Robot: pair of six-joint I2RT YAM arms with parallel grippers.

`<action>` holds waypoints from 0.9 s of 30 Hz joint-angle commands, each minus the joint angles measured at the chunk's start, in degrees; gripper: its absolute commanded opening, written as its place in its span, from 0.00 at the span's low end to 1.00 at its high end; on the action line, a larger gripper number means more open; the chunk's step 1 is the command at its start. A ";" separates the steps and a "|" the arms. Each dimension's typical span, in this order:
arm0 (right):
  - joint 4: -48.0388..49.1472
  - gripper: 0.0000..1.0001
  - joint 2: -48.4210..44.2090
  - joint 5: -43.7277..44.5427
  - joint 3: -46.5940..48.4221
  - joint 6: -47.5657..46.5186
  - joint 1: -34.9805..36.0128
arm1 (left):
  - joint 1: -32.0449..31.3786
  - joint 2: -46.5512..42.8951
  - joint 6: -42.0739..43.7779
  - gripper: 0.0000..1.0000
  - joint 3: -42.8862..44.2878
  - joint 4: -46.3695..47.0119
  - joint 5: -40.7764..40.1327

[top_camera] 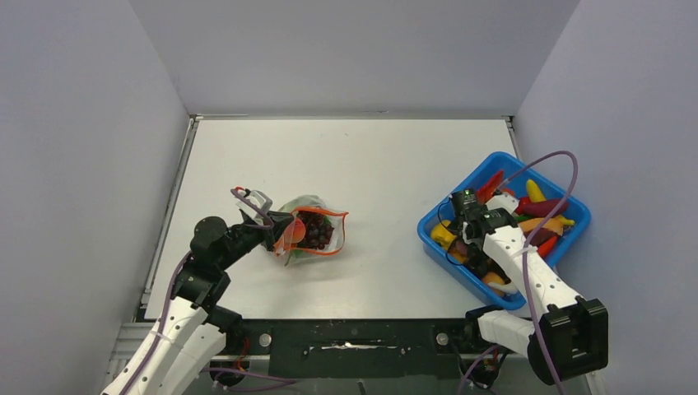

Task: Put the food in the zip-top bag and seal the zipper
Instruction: Pick up the fake fruit from the bin, then place the fake fruit in the zipper food storage bag.

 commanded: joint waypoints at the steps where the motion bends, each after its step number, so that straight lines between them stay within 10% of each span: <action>1: 0.41 0.60 -3.13 3.32 1.66 0.28 -0.22 | -0.28 -0.34 0.52 0.00 0.64 2.91 0.22; 27: 8.08 0.52 -19.24 -5.22 7.50 -16.39 1.45 | -0.26 6.53 -12.90 0.00 8.16 9.71 5.37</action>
